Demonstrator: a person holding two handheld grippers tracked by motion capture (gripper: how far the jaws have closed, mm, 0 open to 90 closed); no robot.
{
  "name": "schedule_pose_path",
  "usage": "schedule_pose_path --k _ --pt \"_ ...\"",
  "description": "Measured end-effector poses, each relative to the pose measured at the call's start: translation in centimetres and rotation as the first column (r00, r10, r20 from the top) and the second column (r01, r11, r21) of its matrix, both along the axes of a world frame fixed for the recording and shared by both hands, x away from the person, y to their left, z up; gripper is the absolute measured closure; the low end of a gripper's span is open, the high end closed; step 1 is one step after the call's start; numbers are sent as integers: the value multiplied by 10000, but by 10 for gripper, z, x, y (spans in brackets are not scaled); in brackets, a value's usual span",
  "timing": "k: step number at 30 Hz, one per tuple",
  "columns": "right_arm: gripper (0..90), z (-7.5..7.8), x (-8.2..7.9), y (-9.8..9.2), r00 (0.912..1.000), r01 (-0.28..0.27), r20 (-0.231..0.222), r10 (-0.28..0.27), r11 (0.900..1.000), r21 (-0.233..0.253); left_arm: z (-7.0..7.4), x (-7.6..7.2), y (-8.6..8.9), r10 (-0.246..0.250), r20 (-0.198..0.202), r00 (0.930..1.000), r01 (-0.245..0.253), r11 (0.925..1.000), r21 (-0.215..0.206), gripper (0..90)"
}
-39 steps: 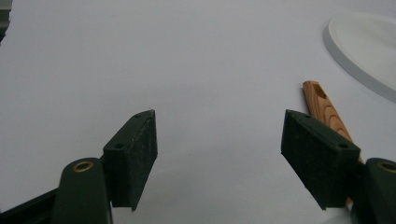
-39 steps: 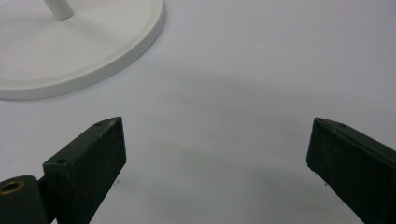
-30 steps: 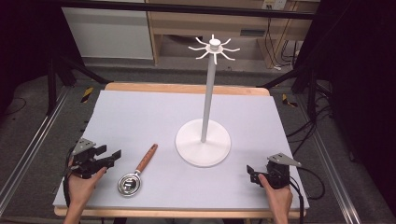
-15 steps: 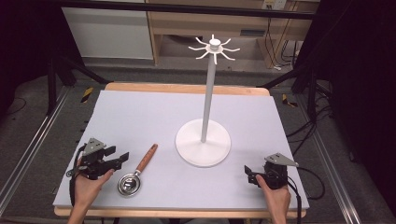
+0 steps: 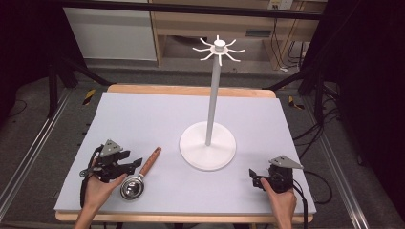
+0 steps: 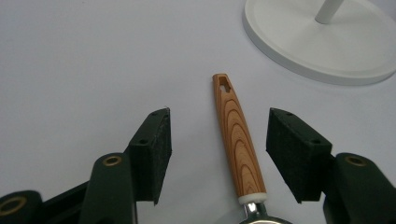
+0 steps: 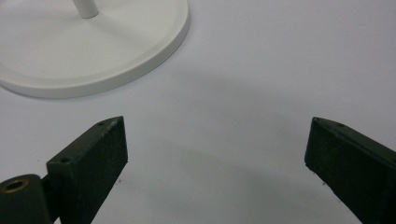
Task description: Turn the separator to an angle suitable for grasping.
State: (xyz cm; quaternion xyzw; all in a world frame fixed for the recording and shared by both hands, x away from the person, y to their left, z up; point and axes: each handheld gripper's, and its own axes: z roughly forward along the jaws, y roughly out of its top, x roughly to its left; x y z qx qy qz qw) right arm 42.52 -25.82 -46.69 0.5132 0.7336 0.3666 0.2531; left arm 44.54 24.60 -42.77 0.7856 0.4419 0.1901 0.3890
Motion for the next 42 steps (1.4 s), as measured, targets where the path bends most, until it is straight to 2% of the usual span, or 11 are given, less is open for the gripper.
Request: schedule_pose_path --k 3,6,11,14,15,21,26,33,34,41,42 --pt "64 1 -1 0 10000 2 -40 -2 10000 90 3 1 -4 -225 -33 9997 225 9997 109 401" --pt "65 -1 1 0 10000 -26 -74 26 10000 -35 7 2 -7 -408 -73 9991 409 9990 204 404" --pt "66 -2 1 1 9999 -28 -103 27 10000 -30 10 4 -11 -477 -175 9987 483 9983 316 412" --pt "67 -1 0 1 9999 -30 -132 30 10000 12 9 6 -17 -554 -387 9977 570 9975 416 422" --pt "67 -1 0 1 9999 -33 -133 33 10000 25 9 7 -19 -562 -502 9972 590 9966 569 422" --pt "67 -2 0 1 9997 -46 -234 45 10000 -15 3 12 -28 -664 -898 9937 752 9922 995 464" --pt "68 -2 1 2 9996 -123 -238 123 9999 -30 -3 14 -33 -641 -1159 9912 779 9899 1187 494" --pt "68 -3 1 2 9991 -116 -398 117 9999 29 -15 17 -39 -624 -1522 9864 880 9820 1674 532" --pt "68 -3 1 1 9994 -149 -324 147 9999 -82 -17 17 -39 -623 -1579 9855 905 9797 1789 538" --pt "68 -4 0 0 9990 -119 -420 118 9999 -16 -24 18 -41 -556 -1847 9812 919 9767 1941 592" --pt "68 -4 1 -1 9990 -122 -432 121 9999 -18 -26 19 -42 -538 -1946 9794 963 9716 2161 612"
